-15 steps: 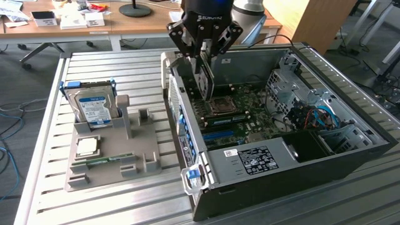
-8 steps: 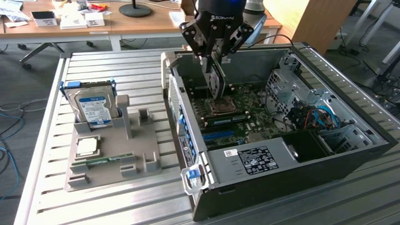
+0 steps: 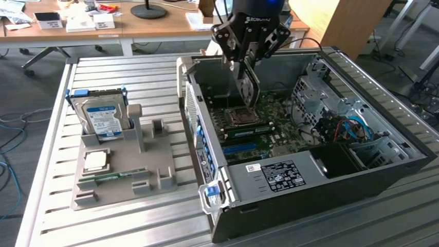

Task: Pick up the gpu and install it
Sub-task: 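Pick up the gpu and move the gpu toward the slot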

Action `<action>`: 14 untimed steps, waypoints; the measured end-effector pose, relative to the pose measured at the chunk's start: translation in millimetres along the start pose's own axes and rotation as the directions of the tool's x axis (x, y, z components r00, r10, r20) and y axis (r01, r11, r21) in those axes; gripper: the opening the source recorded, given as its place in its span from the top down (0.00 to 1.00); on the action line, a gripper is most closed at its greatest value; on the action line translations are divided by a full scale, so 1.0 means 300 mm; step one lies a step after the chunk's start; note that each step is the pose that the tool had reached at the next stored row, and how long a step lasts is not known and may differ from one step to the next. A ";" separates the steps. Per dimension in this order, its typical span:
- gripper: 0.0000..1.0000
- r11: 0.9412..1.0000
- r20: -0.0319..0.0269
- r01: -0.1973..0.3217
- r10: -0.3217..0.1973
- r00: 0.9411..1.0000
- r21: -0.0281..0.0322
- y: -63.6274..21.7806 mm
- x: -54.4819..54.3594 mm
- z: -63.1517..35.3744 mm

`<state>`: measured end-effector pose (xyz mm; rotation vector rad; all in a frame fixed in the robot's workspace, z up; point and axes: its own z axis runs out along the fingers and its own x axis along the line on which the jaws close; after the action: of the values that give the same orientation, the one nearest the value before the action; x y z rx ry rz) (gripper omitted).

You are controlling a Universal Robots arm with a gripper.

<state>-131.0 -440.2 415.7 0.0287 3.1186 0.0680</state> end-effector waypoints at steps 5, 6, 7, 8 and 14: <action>0.73 1.000 0.000 0.000 0.000 1.000 0.000 0.001 -0.041 0.001; 0.73 1.000 0.000 0.000 0.000 1.000 0.000 0.001 -0.049 0.001; 0.73 1.000 0.000 0.000 0.000 1.000 0.000 0.001 -0.056 0.001; 0.73 1.000 0.000 0.000 0.000 1.000 0.000 0.001 -0.064 0.001; 0.73 1.000 0.000 0.000 0.000 1.000 0.000 0.002 -0.115 0.003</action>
<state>-96.5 -440.2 415.7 0.0286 3.1186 0.0680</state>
